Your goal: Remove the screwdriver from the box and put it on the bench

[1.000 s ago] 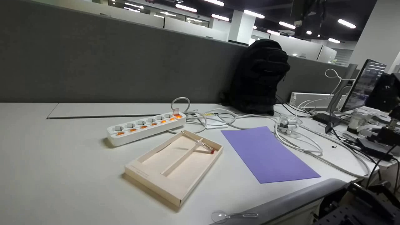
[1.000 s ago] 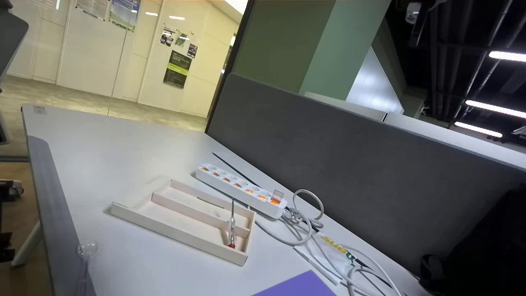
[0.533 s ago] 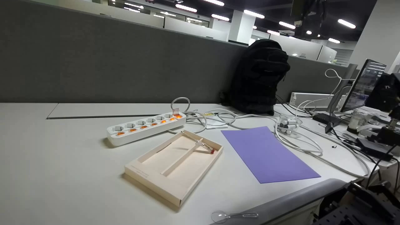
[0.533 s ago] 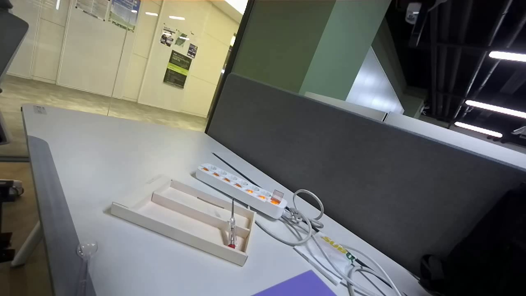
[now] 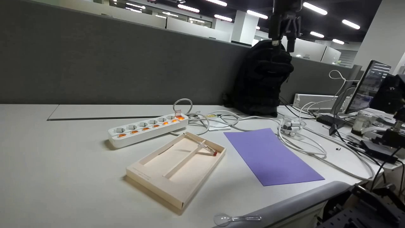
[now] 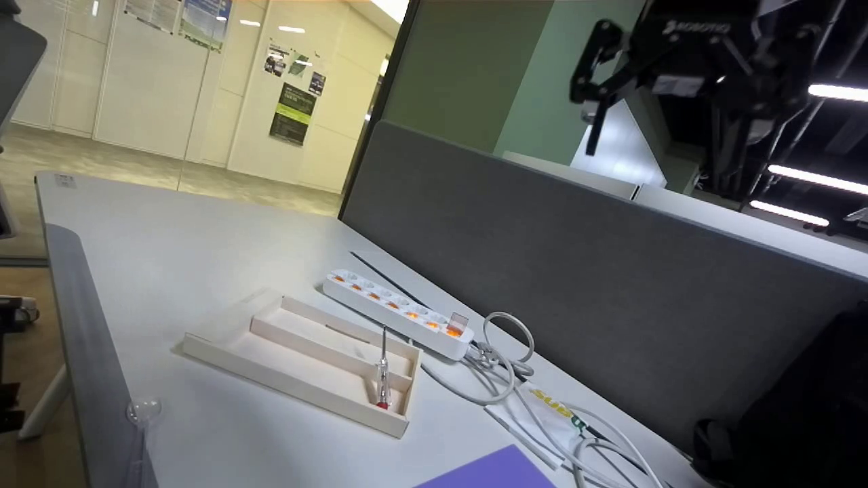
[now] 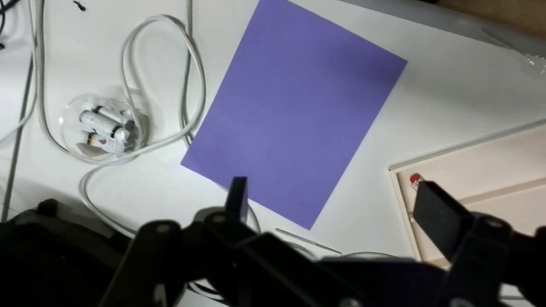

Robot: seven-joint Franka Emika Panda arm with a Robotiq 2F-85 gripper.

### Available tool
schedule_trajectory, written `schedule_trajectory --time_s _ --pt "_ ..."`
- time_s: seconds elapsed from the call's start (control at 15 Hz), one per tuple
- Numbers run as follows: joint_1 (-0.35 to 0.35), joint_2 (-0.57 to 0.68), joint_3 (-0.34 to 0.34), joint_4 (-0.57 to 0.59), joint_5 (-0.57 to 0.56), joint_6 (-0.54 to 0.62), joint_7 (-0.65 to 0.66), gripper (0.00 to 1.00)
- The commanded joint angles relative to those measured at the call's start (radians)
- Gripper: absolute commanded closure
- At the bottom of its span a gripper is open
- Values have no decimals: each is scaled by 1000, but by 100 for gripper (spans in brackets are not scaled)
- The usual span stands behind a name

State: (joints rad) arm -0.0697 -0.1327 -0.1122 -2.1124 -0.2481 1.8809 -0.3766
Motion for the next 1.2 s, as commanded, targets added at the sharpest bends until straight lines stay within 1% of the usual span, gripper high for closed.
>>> schedule_trajectory --time_s 0.0,0.2,0.47,0.53,0.6,0.67,0.87,0.93,1.13 --pt "31 86 38 -16 -12 83 -14 0" --pt "54 151 76 -39 -23 176 -28 0" --pt "80 187 120 -85 -78 328 -135 0" --pt "81 189 126 -90 -91 363 -141 0" --pt "76 204 122 -70 -61 317 -109 0" --pt "80 207 128 -76 -69 341 -118 0" --pt "81 206 132 -78 -75 352 -132 0" --pt "82 208 131 -82 -92 356 -130 0" --pt "98 243 157 -91 -80 390 -216 0"
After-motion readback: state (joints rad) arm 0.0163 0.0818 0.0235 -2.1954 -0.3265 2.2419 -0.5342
